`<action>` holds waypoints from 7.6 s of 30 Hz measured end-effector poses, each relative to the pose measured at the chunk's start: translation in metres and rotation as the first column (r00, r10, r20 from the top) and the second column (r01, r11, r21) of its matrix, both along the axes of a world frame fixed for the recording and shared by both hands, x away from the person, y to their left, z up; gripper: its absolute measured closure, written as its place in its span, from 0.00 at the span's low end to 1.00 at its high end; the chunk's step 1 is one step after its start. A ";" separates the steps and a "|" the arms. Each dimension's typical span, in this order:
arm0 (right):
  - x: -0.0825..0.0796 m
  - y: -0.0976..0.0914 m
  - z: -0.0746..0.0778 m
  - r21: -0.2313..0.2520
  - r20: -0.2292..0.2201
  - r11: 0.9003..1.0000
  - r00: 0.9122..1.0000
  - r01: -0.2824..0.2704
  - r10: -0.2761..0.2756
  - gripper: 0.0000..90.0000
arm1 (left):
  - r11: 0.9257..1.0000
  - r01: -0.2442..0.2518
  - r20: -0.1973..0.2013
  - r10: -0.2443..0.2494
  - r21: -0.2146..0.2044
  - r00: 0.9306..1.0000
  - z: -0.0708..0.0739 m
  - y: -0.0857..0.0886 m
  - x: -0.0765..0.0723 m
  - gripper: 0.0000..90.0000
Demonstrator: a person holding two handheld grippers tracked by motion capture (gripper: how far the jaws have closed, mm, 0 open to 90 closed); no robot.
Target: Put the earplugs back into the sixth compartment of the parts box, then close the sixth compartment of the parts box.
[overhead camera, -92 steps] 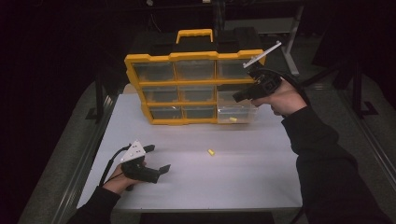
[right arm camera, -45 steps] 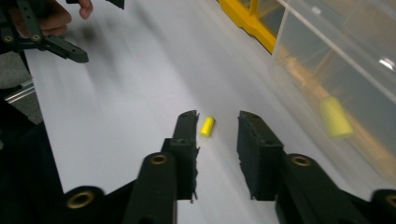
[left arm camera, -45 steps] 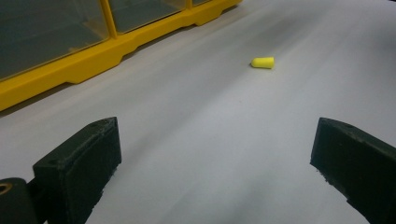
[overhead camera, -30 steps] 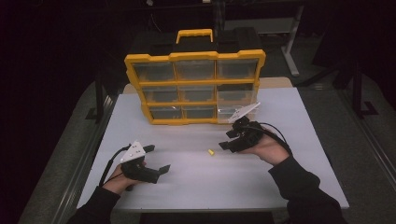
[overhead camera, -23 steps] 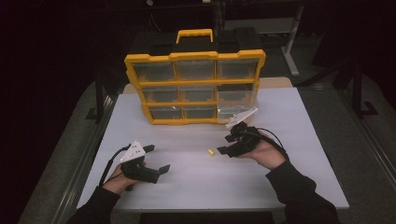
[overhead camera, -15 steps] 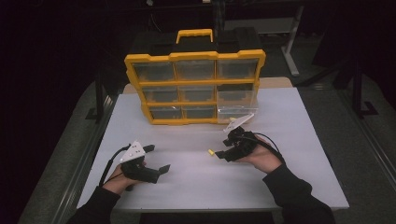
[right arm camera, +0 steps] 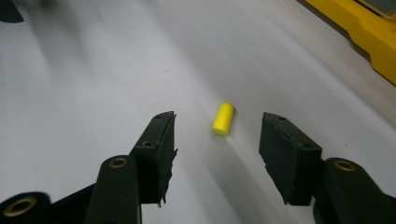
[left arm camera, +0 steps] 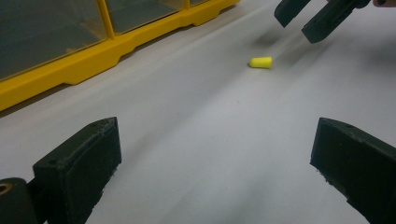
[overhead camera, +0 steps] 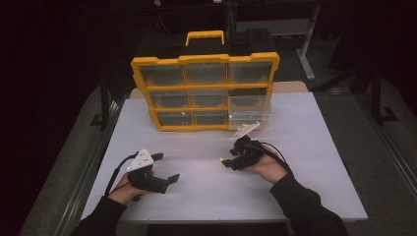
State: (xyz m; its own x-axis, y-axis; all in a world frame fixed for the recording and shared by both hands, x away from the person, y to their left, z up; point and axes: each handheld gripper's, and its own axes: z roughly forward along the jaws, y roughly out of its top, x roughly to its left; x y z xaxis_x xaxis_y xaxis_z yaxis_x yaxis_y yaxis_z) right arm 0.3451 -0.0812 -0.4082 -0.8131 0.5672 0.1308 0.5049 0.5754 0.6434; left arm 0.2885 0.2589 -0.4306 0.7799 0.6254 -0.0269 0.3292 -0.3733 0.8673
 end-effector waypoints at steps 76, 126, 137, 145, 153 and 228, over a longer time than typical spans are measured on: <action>0.001 0.009 0.023 -0.005 -0.037 0.997 0.997 -0.074 0.074 0.88 | 1.000 0.013 0.011 -0.013 0.022 1.000 -0.001 -0.001 0.000 0.01; 0.020 -0.034 0.156 0.031 0.025 0.992 0.993 -0.119 0.118 0.88 | 1.000 -0.009 -0.010 0.010 0.023 1.000 -0.002 0.001 0.002 0.01; 0.038 -0.044 0.179 0.023 0.049 0.997 0.996 -0.070 0.069 0.88 | 1.000 -0.010 -0.013 0.010 0.024 1.000 -0.002 0.001 0.002 0.01; 0.054 -0.046 0.179 -0.014 0.060 1.000 0.998 -0.015 0.016 0.88 | 1.000 -0.005 -0.009 0.006 0.026 1.000 -0.002 0.001 0.002 0.01; 0.074 -0.049 0.162 -0.072 0.028 0.997 0.999 0.042 -0.040 0.88 | 1.000 -0.006 -0.007 0.006 0.027 1.000 -0.002 0.001 0.002 0.01; 0.038 -0.062 0.135 -0.030 -0.026 0.999 1.000 -0.019 0.018 0.99 | 0.999 -0.019 -0.013 0.020 0.031 1.000 -0.004 0.002 0.000 0.01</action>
